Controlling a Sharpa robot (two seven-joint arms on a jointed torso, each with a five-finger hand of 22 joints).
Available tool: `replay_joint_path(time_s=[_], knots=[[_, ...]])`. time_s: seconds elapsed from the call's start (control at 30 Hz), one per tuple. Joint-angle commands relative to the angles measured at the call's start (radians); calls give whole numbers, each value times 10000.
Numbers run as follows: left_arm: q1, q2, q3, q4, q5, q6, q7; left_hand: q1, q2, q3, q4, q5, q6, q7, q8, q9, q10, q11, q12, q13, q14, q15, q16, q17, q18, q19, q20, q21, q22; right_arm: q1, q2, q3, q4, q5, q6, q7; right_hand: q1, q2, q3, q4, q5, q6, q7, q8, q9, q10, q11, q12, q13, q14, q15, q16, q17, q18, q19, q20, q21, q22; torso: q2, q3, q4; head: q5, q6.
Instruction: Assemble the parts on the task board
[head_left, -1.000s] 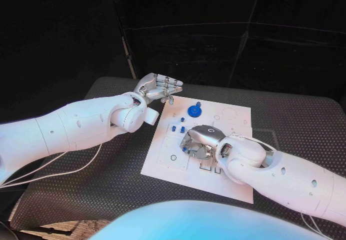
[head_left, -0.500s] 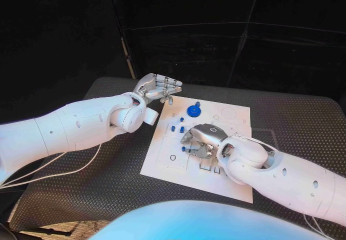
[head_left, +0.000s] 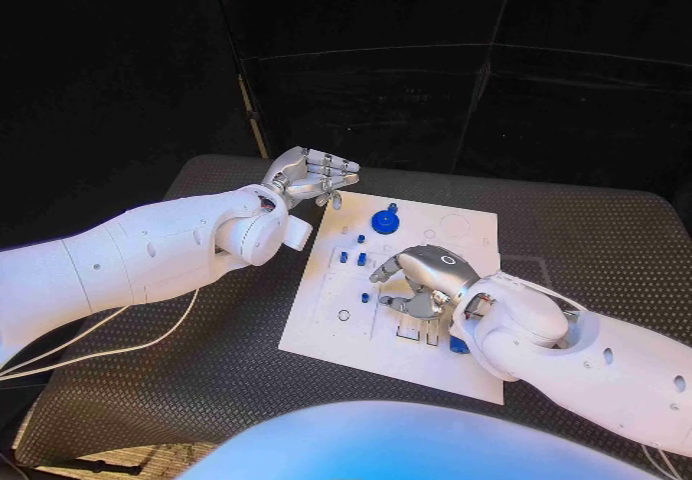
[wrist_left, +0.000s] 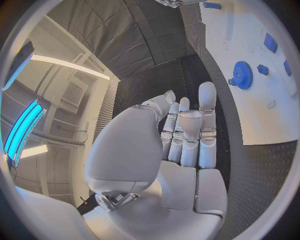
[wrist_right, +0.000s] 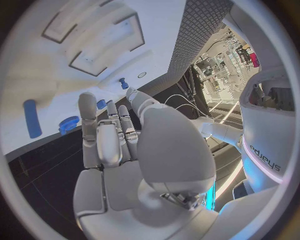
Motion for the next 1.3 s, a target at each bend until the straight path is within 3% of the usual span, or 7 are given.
replay_joint_path(time_s=[0.03,0.2,0.3,0.57,0.77,1.03,1.3], knots=[[20,-29,13,13,33,104,36,68,41,19,-56,-26,-25,39,-13,-2,-91,-3,29,-13,-85,14,-55,-5,191,-87,-6,-39,-12,43,-375,213,276,735,-168,-155,-93,-29,-107,5,44,-37,-27,-6,10,-60,-22,90,16,200,53,-59,-20,-35,-13,-9,-62,6,-14,-20,-6,-71,2],[19,-76,13,45,33,112,48,68,41,19,-56,-26,-25,39,-13,-2,-91,-3,29,-13,-85,14,-55,-5,191,-87,-6,-39,-12,240,-1073,524,392,1306,355,-556,-254,-83,-627,20,73,-408,-88,-44,-15,-414,-21,278,0,197,63,-42,-3,16,-191,-10,-296,-352,-2,-18,-8,-264,109],[18,-93,12,56,33,116,54,68,41,19,-56,-26,-25,39,-13,-2,-91,-3,29,-13,-85,14,-55,-5,191,-87,-6,-39,-12,317,-1373,592,376,1379,607,-685,-191,-67,-984,-10,78,-703,-138,-40,-10,-710,27,385,1,114,98,-178,-244,62,-380,23,-515,-677,-1,-14,5,-365,186],[18,-105,12,47,33,126,57,61,43,15,-57,-26,-30,40,-13,-3,-107,0,32,-15,-92,18,-59,-18,190,-89,-3,-45,-15,378,-1640,642,239,1101,1299,-816,3,42,-2047,164,193,-1024,-159,-20,10,-1037,41,842,21,89,108,-247,-397,71,-366,48,-637,-801,8,-9,10,-504,232],[19,-89,11,36,33,143,56,56,45,13,-55,-26,-30,38,-12,-3,-111,1,34,-15,-91,19,-55,-13,187,-85,-2,-33,-5,386,-1583,649,119,781,1634,-918,188,243,-2268,222,215,-818,-134,43,44,-1036,14,1089,29,101,88,-253,-424,67,-318,34,-641,-792,12,-11,19,-546,258],[19,-97,11,34,33,146,49,56,45,13,-55,-26,-30,38,-12,-3,-111,1,34,-15,-91,19,-55,-13,187,-85,-2,-33,-5,387,-1422,652,-33,579,1849,-975,533,740,-2126,184,122,-212,-62,187,84,-563,-76,1487,2,146,4,-242,-415,12,-39,-43,-428,-472,16,-10,11,-555,244],[19,-93,11,32,33,161,47,48,49,10,-52,-26,-31,36,-11,-3,-119,2,37,-15,-90,21,-48,-3,186,-85,0,-33,-4,387,-1292,652,-128,406,1893,-994,811,1205,-1409,347,-375,713,-136,377,107,672,-254,1557,-49,291,-146,63,50,-69,301,-162,-46,71,12,-6,20,-565,208]])
